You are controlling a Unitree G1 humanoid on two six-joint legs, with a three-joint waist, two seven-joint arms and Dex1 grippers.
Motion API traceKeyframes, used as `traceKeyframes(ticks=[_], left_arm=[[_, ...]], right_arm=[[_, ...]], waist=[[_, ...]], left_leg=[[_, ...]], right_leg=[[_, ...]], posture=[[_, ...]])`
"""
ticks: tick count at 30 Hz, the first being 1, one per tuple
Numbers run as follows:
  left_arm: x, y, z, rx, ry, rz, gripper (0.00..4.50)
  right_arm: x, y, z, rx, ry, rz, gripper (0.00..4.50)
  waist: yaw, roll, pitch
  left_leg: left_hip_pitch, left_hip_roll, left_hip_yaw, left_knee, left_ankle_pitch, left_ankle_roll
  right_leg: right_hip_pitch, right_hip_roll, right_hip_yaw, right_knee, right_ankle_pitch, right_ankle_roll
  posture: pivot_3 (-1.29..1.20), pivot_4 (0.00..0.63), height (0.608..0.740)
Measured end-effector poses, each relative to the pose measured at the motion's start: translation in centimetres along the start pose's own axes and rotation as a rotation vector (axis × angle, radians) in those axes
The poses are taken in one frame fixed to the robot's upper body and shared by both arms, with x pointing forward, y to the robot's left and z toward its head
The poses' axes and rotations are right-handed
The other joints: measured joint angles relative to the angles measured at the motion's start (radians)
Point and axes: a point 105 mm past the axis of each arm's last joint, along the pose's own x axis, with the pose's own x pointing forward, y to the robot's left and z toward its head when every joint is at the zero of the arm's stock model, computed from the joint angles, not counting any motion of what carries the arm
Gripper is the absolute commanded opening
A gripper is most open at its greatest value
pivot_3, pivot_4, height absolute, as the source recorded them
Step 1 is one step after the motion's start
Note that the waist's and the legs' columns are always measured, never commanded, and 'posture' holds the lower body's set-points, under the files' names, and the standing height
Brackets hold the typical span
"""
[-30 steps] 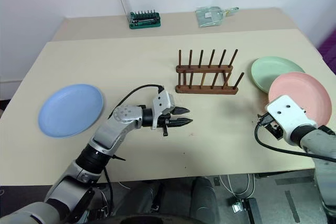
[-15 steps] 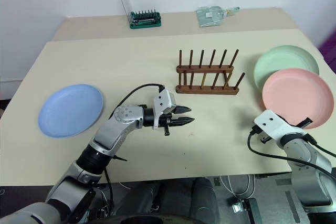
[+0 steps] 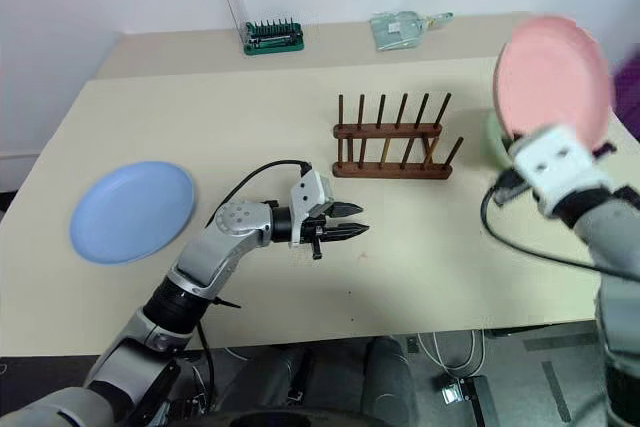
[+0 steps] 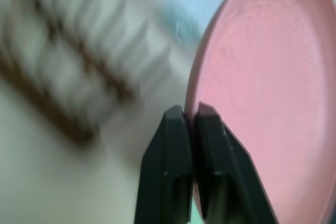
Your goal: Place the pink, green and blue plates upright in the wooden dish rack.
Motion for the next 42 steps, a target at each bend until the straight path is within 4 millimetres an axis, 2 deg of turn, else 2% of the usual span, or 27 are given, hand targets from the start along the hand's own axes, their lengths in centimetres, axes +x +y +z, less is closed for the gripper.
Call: traceKeyframes(ticks=[3,5,7,9,13,17,27,31,32,34,38,42], left_arm=[[0.1,0.0,0.3,-0.008,-0.017,-0.001,1.65],[0.0,0.1,0.4,-0.018,-0.022,0.000,1.65],[-0.3,0.0,0.6,-0.029,-0.027,-0.006,1.65],[-0.7,0.0,0.9,-0.030,-0.038,-0.003,1.65],[-1.0,0.2,0.9,-0.036,-0.033,0.013,1.65],[-1.2,0.0,0.9,-0.049,-0.036,0.018,1.65],[-1.3,-0.1,0.7,-0.066,-0.033,0.033,1.65],[-1.3,-0.1,0.7,-0.066,-0.034,0.033,1.65],[-1.3,-0.1,0.7,-0.066,-0.035,0.034,1.65],[-1.3,-0.1,0.7,-0.066,-0.035,0.034,1.65],[-1.3,0.0,0.7,-0.068,-0.034,0.037,1.65],[-1.5,-0.1,1.0,-0.058,-0.038,0.037,1.65]], right_arm=[[1.0,0.4,5.5,0.332,-0.258,0.185,0.03],[1.1,0.4,6.9,0.471,-0.317,0.282,0.03],[1.4,0.2,6.4,0.577,-0.299,0.336,0.03],[2.0,0.2,4.5,0.659,-0.226,0.364,0.03],[2.8,0.2,2.4,0.721,-0.153,0.379,0.03],[3.1,-0.5,1.4,0.781,-0.150,0.380,0.03],[3.3,-1.7,0.6,0.844,-0.146,0.368,0.03],[3.6,-2.1,-1.3,0.909,-0.101,0.351,0.03],[3.7,-2.1,-1.8,0.925,-0.088,0.346,0.68],[3.8,-2.1,-2.2,0.925,-0.078,0.346,1.47],[4.4,-2.7,-2.1,0.842,-0.081,0.292,3.49],[4.8,-4.1,-2.2,0.678,-0.090,0.169,3.49]], waist=[[0.003,-0.001,0.000],[0.006,-0.002,0.000],[0.005,-0.002,0.000],[0.002,0.000,0.000],[-0.001,0.001,-0.001],[0.000,0.001,-0.001],[-0.001,0.001,-0.001],[0.000,0.001,-0.001],[0.000,0.001,-0.001],[-0.001,0.002,-0.001],[-0.001,0.002,-0.001],[-0.001,0.002,-0.001]], left_leg=[[-0.001,0.000,-0.003,-0.001,0.000,0.001],[-0.001,0.000,-0.003,-0.001,-0.001,0.002],[-0.002,0.000,-0.003,-0.001,-0.003,0.005],[-0.003,-0.001,-0.001,-0.001,-0.004,0.006],[-0.010,-0.001,0.001,0.000,-0.003,0.006],[-0.013,-0.001,0.001,0.001,-0.002,0.003],[-0.012,0.000,0.001,0.001,-0.001,0.002],[-0.012,-0.001,0.001,0.001,-0.001,0.002],[-0.012,-0.001,0.001,0.001,-0.001,0.002],[-0.013,0.000,0.001,0.001,-0.001,0.002],[-0.013,-0.001,0.001,0.001,-0.001,0.002],[-0.013,-0.001,0.001,0.001,-0.001,0.002]], right_leg=[[0.000,0.000,-0.002,-0.001,0.000,-0.001],[0.001,0.000,-0.002,-0.002,0.000,-0.001],[0.000,-0.001,-0.002,-0.004,0.000,-0.001],[-0.001,-0.001,-0.002,-0.006,0.000,-0.001],[-0.009,-0.001,-0.002,-0.004,0.000,0.000],[-0.012,-0.001,-0.002,-0.001,0.000,0.000],[-0.012,-0.001,-0.001,0.001,0.001,-0.001],[-0.012,-0.001,-0.001,0.001,0.001,-0.001],[-0.012,-0.001,-0.001,0.001,0.001,-0.001],[-0.012,-0.001,-0.001,0.001,0.001,-0.001],[-0.012,-0.001,-0.001,0.001,0.001,-0.001],[-0.012,-0.001,-0.001,0.001,0.001,-0.001]], posture=[[0.00,0.150,0.740],[0.00,0.150,0.740],[0.00,0.150,0.740],[0.00,0.150,0.740],[0.00,0.150,0.740],[0.00,0.150,0.740],[0.00,0.150,0.740],[0.00,0.150,0.740],[0.00,0.150,0.740],[0.00,0.150,0.740],[0.00,0.150,0.740],[0.00,0.150,0.740]])
